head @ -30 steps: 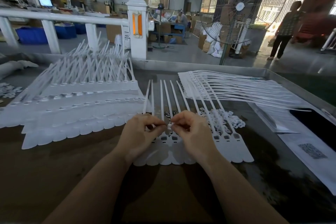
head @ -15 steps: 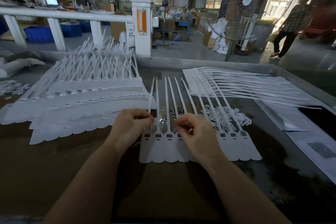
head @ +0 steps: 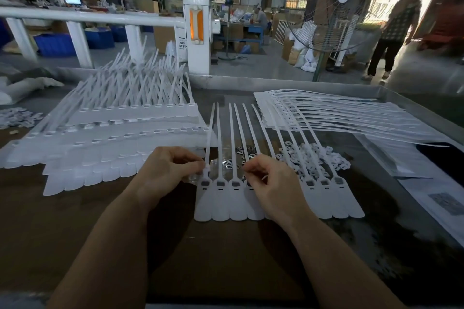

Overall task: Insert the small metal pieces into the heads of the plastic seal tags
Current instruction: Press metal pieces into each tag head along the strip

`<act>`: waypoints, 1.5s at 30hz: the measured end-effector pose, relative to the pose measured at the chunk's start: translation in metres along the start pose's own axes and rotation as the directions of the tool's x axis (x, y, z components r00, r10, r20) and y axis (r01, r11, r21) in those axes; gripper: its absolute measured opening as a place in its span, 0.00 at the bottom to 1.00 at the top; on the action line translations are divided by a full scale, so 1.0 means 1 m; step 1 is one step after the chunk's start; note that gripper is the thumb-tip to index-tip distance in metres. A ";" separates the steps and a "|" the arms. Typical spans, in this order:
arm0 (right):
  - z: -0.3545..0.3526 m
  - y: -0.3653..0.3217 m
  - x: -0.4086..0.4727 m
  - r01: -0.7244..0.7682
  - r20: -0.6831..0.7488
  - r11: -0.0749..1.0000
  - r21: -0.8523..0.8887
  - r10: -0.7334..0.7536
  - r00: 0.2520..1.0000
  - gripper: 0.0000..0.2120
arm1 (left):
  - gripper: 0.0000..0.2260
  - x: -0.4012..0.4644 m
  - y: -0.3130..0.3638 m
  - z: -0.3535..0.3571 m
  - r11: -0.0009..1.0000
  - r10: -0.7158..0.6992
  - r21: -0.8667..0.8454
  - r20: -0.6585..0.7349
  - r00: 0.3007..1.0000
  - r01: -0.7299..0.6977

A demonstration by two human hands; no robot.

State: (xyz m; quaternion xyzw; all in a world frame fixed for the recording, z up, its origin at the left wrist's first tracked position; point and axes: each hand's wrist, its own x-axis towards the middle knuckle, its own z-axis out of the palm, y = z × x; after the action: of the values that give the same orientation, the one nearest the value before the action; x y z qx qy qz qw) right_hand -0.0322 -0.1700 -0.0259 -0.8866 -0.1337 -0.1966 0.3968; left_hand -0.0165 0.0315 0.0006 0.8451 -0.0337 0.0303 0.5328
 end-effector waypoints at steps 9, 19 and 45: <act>0.001 0.001 0.000 0.001 0.009 1.000 -0.016 -0.001 1.000 0.06 | 0.04 0.004 -0.006 -0.002 0.988 0.032 0.143 0.134 0.990 -0.052; 0.001 -0.001 -0.001 0.007 0.022 1.000 -0.028 -0.006 1.000 0.06 | 0.03 0.005 -0.009 -0.005 0.977 0.048 0.193 0.219 0.975 -0.091; 0.003 -0.002 -0.002 0.009 0.015 1.000 -0.022 -0.008 1.000 0.06 | 0.02 0.009 -0.012 -0.001 0.972 -0.005 0.233 0.196 0.981 -0.042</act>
State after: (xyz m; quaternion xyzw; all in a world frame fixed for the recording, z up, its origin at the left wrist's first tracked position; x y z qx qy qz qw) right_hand -0.0334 -0.1665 -0.0278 -0.8918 -0.1383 -0.1930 0.3851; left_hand -0.0067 0.0374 -0.0087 0.9009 -0.0900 -0.0441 0.4224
